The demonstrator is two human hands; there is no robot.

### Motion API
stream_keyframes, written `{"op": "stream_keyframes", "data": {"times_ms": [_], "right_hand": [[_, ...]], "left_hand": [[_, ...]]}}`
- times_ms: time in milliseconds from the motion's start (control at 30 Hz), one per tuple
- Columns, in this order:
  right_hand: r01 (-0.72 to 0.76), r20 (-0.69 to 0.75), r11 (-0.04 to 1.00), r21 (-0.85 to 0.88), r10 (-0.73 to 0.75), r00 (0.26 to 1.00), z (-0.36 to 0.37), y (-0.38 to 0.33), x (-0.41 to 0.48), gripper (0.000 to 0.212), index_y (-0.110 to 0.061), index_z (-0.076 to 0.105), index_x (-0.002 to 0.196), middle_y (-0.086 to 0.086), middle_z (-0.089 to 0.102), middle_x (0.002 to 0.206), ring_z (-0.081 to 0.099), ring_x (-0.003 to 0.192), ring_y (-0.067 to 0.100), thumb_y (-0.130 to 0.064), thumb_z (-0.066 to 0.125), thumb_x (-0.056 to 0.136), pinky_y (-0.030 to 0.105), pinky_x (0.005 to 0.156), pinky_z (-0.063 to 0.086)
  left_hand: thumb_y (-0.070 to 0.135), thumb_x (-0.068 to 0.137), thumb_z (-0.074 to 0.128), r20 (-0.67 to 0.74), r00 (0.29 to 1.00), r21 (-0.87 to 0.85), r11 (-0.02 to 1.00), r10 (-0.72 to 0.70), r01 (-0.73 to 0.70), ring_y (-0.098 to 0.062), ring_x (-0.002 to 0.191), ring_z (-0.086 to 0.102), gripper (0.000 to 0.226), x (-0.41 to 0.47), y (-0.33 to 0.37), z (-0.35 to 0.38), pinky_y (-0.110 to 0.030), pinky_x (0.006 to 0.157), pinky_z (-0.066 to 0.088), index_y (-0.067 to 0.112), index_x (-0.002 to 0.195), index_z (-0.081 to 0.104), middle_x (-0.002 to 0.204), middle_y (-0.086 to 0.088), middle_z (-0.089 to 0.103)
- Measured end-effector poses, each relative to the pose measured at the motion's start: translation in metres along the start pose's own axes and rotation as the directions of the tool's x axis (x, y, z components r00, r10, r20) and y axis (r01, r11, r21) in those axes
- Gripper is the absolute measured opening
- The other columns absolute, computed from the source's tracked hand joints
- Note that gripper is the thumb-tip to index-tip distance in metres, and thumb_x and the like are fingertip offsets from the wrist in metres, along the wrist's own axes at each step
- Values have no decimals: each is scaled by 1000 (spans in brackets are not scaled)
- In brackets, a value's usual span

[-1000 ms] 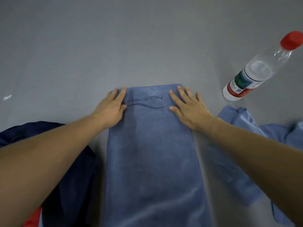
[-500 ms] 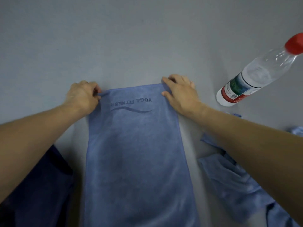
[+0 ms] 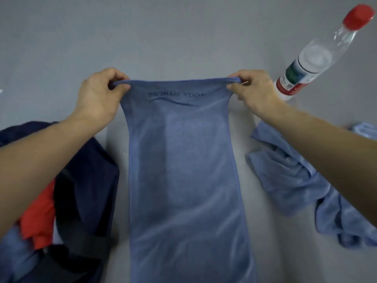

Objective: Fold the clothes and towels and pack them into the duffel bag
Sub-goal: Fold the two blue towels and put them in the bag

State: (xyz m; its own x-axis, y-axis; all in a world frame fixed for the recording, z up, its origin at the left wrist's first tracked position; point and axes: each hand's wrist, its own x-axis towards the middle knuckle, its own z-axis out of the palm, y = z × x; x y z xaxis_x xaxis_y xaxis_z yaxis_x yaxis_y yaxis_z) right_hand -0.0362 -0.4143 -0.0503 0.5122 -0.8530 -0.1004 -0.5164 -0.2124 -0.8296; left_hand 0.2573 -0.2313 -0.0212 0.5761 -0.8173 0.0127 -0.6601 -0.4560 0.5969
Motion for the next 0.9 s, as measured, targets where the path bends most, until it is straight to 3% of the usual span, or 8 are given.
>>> {"op": "stream_keyframes", "data": {"times_ms": [100, 200, 367, 467, 533, 667, 767, 900], "right_hand": [[21, 24, 992, 128, -24, 999, -13, -12, -62, 15, -28, 71, 89, 0, 62, 76, 52, 73, 10, -15, 66, 89, 42, 72, 48], [20, 109, 988, 152, -37, 993, -26, -20, -147, 21, -26, 72, 89, 0, 68, 75, 55, 73, 6, -7, 65, 93, 30, 74, 45], [-24, 148, 995, 97, 9, 989, -26, -4, -267, 16, -23, 73, 87, -7, 70, 77, 61, 75, 5, -9, 67, 92, 26, 75, 47], [187, 241, 975, -121, -154, 958, -20, 11, -322, 18, -18, 73, 94, -16, 64, 83, 60, 79, -2, -26, 56, 93, 14, 73, 42], [343, 336, 915, -212, -262, 905, -16, 26, -348, 30, -14, 72, 98, -6, 65, 93, 65, 84, 14, -31, 48, 92, 26, 72, 50], [521, 525, 790, -325, -307, 794, 1, 68, -384, 16, -20, 66, 96, 1, 63, 99, 66, 81, 25, -19, 55, 85, 35, 64, 57], [530, 625, 771, -354, -226, 747, 15, 77, -395, 11, -27, 59, 86, -5, 55, 96, 66, 80, 22, -32, 56, 78, 30, 59, 55], [563, 601, 706, -430, -242, 762, 23, 63, -378, 43, -31, 73, 83, -11, 64, 90, 61, 88, 15, -69, 56, 80, 28, 75, 56]], "left_hand": [[21, 95, 62, -26, 1000, -94, 996, -1, -1, -8, 81, 62, 15, -54, 5, -17, -24, 80, 50, 35, 94, 66, 92, 9, 68], [20, 95, 64, -32, 998, -64, 996, 61, -63, 1, 81, 61, 14, -128, 16, -40, -17, 77, 46, 33, 97, 68, 86, 17, 68], [16, 94, 64, -6, 1000, -55, 998, 18, -18, -17, 91, 65, 10, -259, 11, -52, -41, 83, 52, 23, 99, 70, 96, 7, 71], [13, 94, 64, 75, 996, -3, 999, -51, 51, -15, 92, 61, 12, -334, -1, -47, -32, 81, 47, 20, 100, 71, 97, 7, 70], [13, 93, 66, 115, 993, 66, 998, -18, 10, -14, 90, 58, 10, -370, -12, -43, -25, 78, 41, 18, 99, 72, 95, 8, 68], [25, 92, 63, 233, 971, 154, 983, 62, -100, -15, 92, 59, 10, -414, -43, -30, -24, 83, 44, 21, 94, 71, 97, 9, 66], [38, 88, 58, 370, 912, 190, 947, 177, -260, -16, 93, 59, 19, -430, -62, -16, -25, 86, 42, 25, 87, 71, 94, 11, 66], [58, 84, 65, 417, 902, 255, 937, 116, -239, -13, 92, 59, 27, -423, -65, 6, -28, 79, 45, 34, 93, 73, 96, 19, 65]]}}
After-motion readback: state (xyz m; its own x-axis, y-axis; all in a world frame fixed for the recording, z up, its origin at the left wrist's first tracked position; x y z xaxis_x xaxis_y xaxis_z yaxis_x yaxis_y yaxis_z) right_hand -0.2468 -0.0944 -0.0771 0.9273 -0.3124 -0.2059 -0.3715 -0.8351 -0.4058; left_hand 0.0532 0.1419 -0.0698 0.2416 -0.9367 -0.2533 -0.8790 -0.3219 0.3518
